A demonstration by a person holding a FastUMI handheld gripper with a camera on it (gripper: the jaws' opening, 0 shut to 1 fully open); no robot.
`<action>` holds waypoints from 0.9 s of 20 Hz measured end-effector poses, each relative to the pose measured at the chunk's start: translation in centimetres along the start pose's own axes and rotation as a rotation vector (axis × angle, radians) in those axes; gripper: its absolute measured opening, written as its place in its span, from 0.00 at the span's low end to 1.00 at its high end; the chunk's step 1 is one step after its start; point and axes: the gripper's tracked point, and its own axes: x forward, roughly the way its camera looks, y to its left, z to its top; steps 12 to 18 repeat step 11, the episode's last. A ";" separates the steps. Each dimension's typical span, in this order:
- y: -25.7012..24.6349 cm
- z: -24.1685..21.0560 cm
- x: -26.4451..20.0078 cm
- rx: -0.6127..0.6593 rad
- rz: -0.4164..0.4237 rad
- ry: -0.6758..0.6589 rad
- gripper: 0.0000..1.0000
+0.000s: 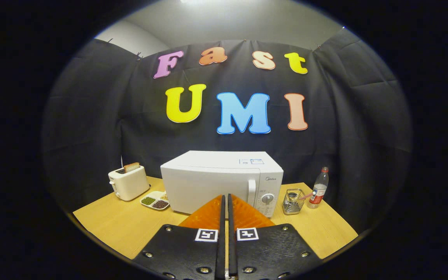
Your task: Open the microwave, put the food inside, and close the microwave door.
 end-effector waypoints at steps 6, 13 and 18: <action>0.3 0.4 -3.1 0.005 -0.018 -0.055 0.99; 0.9 1.7 -3.7 0.012 -0.020 -0.096 0.97; 0.9 1.7 -3.7 0.012 -0.020 -0.096 0.97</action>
